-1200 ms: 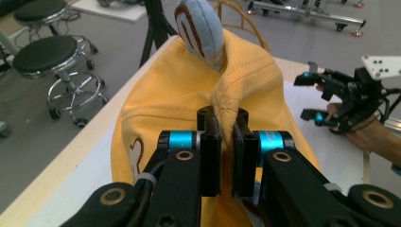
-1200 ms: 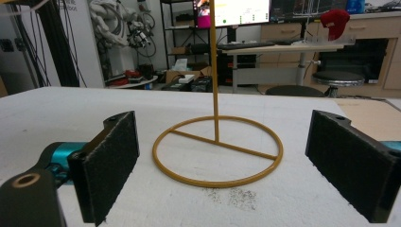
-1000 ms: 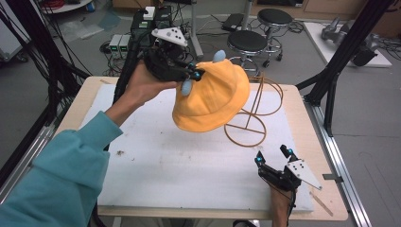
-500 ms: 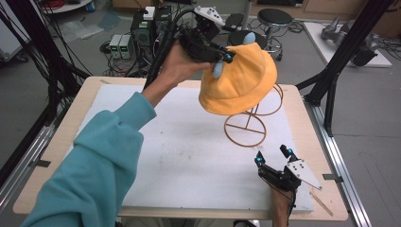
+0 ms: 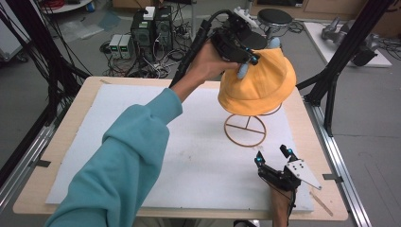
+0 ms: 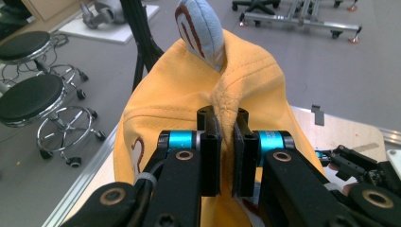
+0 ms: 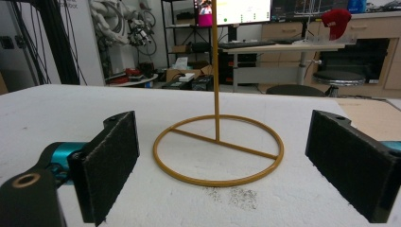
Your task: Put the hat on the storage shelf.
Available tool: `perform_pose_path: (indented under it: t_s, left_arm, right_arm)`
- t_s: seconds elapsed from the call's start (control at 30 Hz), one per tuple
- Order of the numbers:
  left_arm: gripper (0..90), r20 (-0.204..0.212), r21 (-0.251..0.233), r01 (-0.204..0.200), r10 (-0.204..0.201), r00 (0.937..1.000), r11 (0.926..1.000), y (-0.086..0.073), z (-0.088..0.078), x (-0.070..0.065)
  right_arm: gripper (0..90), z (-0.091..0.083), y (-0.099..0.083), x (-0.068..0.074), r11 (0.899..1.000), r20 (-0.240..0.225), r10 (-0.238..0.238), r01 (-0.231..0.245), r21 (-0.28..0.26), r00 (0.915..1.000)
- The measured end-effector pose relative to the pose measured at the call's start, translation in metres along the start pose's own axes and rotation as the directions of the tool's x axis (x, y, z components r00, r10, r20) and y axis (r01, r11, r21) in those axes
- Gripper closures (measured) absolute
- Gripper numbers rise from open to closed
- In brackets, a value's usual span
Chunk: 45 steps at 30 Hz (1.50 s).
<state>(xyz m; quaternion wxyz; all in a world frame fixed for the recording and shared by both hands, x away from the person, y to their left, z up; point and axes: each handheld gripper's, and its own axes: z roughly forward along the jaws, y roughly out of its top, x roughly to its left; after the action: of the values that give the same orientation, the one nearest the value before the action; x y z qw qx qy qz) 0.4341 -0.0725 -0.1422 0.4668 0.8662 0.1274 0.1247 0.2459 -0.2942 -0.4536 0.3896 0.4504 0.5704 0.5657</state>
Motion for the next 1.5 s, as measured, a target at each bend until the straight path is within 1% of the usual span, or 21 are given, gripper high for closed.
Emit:
perform_pose_path:
  t_s: [0.23, 0.33, 0.4, 0.8, 0.93, 0.97, 1.0, 1.07, 1.17, 1.23, 1.27, 1.33, 1.37, 1.47, 1.5]
  left_arm:
    - [83.9, 0.011, 0.026, -0.003, 0.003, 0.9999, 0.9997, 0.002, 0.023, -0.004]
    - [83.8, 0.011, 0.037, -0.008, 0.007, 0.9999, 0.9993, 0.001, 0.029, -0.004]
    - [83.8, 0.013, 0.042, -0.003, 0.003, 0.9999, 0.9991, -0.001, 0.032, -0.004]
    - [83.5, 0.0, 0.078, 0.012, -0.012, 0.9999, 0.9969, -0.008, 0.045, 0.0]
    - [82.8, 0.004, 0.082, 0.011, -0.012, 0.9999, 0.9965, -0.009, 0.049, -0.001]
    - [82.6, 0.002, 0.084, 0.017, -0.017, 0.9999, 0.9963, -0.009, 0.05, 0.0]
    - [82.6, 0.002, 0.085, 0.017, -0.017, 0.9999, 0.9962, -0.009, 0.05, 0.0]
    - [82.5, 0.001, 0.09, 0.019, -0.019, 0.9998, 0.9958, -0.01, 0.051, 0.001]
    - [81.1, 0.001, 0.087, 0.028, -0.029, 0.9996, 0.9958, -0.011, 0.052, 0.002]
    - [76.1, -0.004, 0.086, 0.034, -0.034, 0.9994, 0.9957, -0.011, 0.052, 0.003]
    - [73.6, 0.0, 0.083, 0.04, -0.04, 0.9992, 0.9957, -0.012, 0.052, 0.003]
    - [71.3, 0.01, 0.086, 0.043, -0.044, 0.999, 0.9953, -0.012, 0.052, 0.003]
    - [70.5, 0.011, 0.088, 0.043, -0.045, 0.9989, 0.9952, -0.012, 0.053, 0.003]
    - [66.9, 0.006, 0.083, 0.053, -0.054, 0.9985, 0.9951, -0.012, 0.055, 0.002]
    - [57.0, 0.001, 0.085, 0.056, -0.056, 0.9984, 0.9948, -0.012, 0.056, 0.001]
  right_arm:
    - [9.3, 0.0, 0.0, 0.0, 1.0, -0.004, 0.004, -0.004, -0.003, 1.0]
    - [9.3, -0.001, 0.0, 0.0, 1.0, -0.004, 0.005, -0.005, -0.003, 1.0]
    - [9.3, -0.001, 0.0, 0.0, 1.0, -0.004, 0.007, -0.007, -0.004, 1.0]
    - [9.3, -0.001, 0.0, 0.0, 1.0, -0.003, 0.005, -0.005, -0.003, 1.0]
    - [9.3, -0.001, 0.0, 0.0, 1.0, -0.004, 0.008, -0.008, -0.005, 1.0]
    - [9.3, -0.001, 0.0, -0.001, 1.0, -0.002, 0.002, -0.002, -0.01, 1.0]
    - [9.3, -0.001, 0.0, 0.0, 1.0, -0.004, 0.009, -0.01, -0.006, 0.9999]
    - [9.3, -0.001, 0.0, 0.0, 1.0, -0.004, 0.008, -0.008, -0.007, 1.0]
    - [9.3, -0.001, 0.0, -0.001, 1.0, -0.004, 0.002, -0.002, -0.011, 1.0]
    - [9.3, -0.001, 0.0, -0.001, 1.0, -0.003, 0.004, -0.004, -0.01, 1.0]
    - [9.3, 0.0, 0.0, -0.001, 1.0, -0.004, 0.003, -0.003, -0.011, 1.0]
    - [9.3, -0.001, 0.0, 0.0, 1.0, -0.005, 0.009, -0.009, -0.007, 0.9999]
    - [9.3, -0.001, 0.0, -0.001, 1.0, -0.003, 0.002, -0.002, -0.011, 1.0]
    - [9.3, -0.001, 0.0, 0.0, 1.0, -0.005, 0.007, -0.007, -0.006, 1.0]
    - [9.3, -0.001, 0.0, 0.0, 1.0, -0.006, 0.006, -0.006, -0.007, 1.0]
